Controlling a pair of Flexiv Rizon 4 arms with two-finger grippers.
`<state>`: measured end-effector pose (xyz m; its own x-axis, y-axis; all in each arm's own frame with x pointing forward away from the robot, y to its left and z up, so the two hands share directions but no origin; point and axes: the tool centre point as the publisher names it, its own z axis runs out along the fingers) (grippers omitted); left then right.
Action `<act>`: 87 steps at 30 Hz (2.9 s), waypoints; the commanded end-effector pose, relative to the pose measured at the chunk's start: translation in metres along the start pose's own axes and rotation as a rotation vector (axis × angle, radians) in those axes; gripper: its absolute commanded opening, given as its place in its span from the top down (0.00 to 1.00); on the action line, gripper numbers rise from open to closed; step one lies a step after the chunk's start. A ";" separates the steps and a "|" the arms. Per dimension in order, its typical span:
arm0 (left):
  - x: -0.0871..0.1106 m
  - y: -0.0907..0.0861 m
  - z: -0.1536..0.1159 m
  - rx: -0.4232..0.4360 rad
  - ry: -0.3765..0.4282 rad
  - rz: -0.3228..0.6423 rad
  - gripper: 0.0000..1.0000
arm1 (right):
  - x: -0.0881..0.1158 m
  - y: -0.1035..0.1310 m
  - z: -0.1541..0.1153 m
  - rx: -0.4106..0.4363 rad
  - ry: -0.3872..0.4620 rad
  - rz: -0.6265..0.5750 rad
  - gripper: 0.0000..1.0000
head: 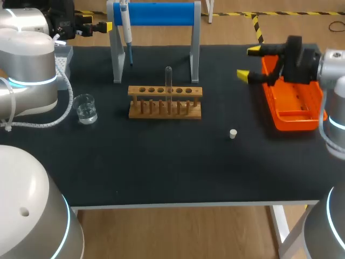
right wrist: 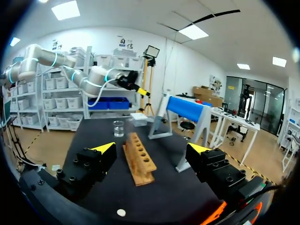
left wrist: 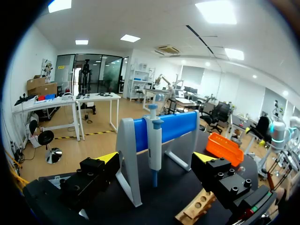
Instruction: Invert the test tube, pick up the pipette, mount the tip to pipette, aspirate from beaker and dispense into the tube, eject the tip, return the pipette, and cap with the stopper.
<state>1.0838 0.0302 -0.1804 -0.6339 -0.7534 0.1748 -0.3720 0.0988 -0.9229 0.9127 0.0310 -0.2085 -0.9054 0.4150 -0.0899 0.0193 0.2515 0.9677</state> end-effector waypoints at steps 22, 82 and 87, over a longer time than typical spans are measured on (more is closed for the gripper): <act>0.000 0.001 0.001 0.003 -0.003 0.001 0.00 | 0.073 -0.039 0.014 0.010 0.022 -0.023 0.00; 0.207 0.136 -0.077 0.039 0.129 0.181 0.00 | 0.073 -0.039 0.014 0.010 0.022 -0.023 0.00; 0.207 0.136 -0.077 0.039 0.129 0.181 0.00 | 0.073 -0.039 0.014 0.010 0.022 -0.023 0.00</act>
<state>0.8506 -0.0625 -0.2410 -0.7709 -0.6353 0.0465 -0.2379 0.2193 -0.9462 0.8529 0.0643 -0.2564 -0.9144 0.3905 -0.1066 0.0023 0.2683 0.9633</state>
